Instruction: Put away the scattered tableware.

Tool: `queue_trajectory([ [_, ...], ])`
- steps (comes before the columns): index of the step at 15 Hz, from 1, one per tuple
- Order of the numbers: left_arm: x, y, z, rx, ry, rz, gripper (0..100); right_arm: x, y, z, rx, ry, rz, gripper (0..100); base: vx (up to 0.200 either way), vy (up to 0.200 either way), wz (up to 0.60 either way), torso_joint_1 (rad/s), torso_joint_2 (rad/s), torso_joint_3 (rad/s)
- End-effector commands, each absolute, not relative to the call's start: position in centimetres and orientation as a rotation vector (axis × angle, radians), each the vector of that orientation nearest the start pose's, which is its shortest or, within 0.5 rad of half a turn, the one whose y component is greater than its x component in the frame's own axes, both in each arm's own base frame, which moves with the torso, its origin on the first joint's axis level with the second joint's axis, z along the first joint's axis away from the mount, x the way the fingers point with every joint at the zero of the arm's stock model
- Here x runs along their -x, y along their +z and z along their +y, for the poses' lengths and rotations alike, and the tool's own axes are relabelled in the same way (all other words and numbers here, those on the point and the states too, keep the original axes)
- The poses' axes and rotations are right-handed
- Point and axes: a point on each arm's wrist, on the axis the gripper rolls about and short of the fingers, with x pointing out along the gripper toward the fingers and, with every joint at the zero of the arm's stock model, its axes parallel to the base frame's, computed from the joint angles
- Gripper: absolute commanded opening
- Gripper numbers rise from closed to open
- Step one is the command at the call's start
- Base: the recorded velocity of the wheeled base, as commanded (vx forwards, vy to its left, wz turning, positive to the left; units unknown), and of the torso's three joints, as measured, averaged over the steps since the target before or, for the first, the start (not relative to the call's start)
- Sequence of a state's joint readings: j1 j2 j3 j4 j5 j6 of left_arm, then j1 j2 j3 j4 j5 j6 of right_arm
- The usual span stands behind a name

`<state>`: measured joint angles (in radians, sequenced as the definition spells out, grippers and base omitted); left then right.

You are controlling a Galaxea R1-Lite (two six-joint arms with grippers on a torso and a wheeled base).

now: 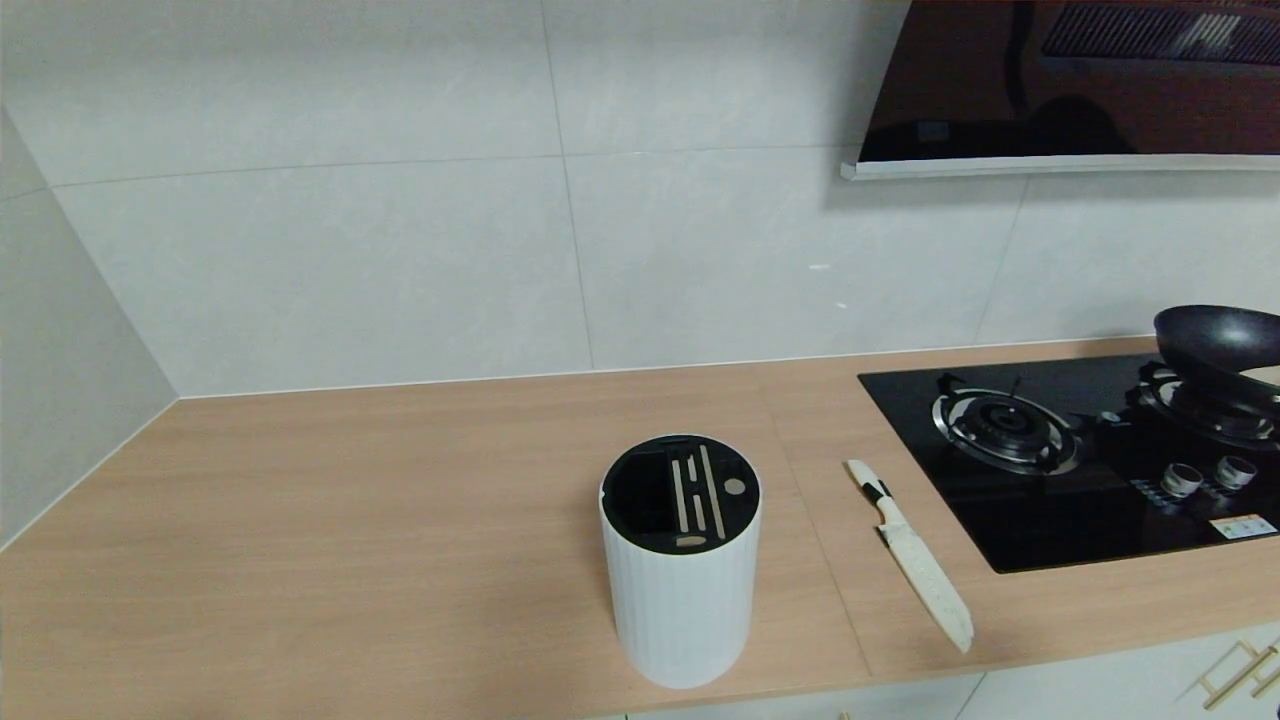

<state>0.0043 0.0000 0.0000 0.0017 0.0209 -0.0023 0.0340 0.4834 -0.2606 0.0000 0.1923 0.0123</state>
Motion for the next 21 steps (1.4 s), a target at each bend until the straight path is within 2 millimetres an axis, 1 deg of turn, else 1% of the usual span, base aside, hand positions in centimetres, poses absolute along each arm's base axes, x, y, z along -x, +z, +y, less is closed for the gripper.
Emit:
queue_trajectory([
  [1,2.3,7.5,0.0,0.003,0.026,0.001,100,-10.0,18.0,1.6,-0.038,0.315,0.482,100,0.0,0.0,0.0,0.0,0.0,0.0],
  [2,2.3,7.5,0.0,0.002,0.026,0.002,100,-12.5,18.2,2.1,-0.036,0.337,0.524,100,0.0,0.0,0.0,0.0,0.0,0.0],
  [5,2.3,7.5,0.0,0.003,0.026,0.001,100,-17.5,17.4,3.2,-0.034,0.356,0.572,100,0.0,0.0,0.0,0.0,0.0,0.0],
  [6,2.3,7.5,0.0,0.003,0.026,0.001,100,-19.7,16.6,4.0,-0.029,0.373,0.595,100,0.0,0.0,0.0,0.0,0.0,0.0],
  [8,2.3,7.5,0.0,0.003,0.026,0.001,100,-23.1,14.9,4.8,-0.021,0.375,0.591,100,0.0,0.0,0.0,0.0,0.0,0.0],
  [11,2.3,7.5,0.0,0.003,0.026,0.001,100,-27.5,12.0,5.5,0.006,0.3,0.561,100,0.0,0.0,0.0,0.0,0.0,0.0],
  [13,2.3,7.5,0.0,0.002,0.026,0.002,100,-29.4,10.5,5.8,0.028,0.284,0.556,100,0.0,0.0,0.0,0.0,0.0,0.0],
  [14,2.3,7.5,0.0,0.002,0.026,0.002,100,-30.5,9.4,6.0,0.052,0.277,0.565,100,0.0,0.0,0.0,0.0,0.0,0.0],
  [17,2.3,7.5,0.0,0.003,0.026,0.001,100,-32.2,6.8,7.1,0.07,0.285,0.607,100,0.0,0.0,0.0,0.0,0.0,0.0],
  [18,2.3,7.5,0.0,0.003,0.026,0.001,100,-32.5,6.3,7.3,0.073,0.288,0.613,100,0.0,0.0,0.0,0.0,0.0,0.0],
  [19,2.3,7.5,0.0,0.002,0.026,0.002,100,-33.0,5.0,7.7,0.08,0.287,0.614,100,0.0,0.0,0.0,0.0,0.0,0.0],
  [21,2.3,7.5,0.0,0.002,0.026,0.002,100,-34.2,2.9,7.9,0.092,0.253,0.621,100,0.0,0.0,0.0,0.0,0.0,0.0],
])
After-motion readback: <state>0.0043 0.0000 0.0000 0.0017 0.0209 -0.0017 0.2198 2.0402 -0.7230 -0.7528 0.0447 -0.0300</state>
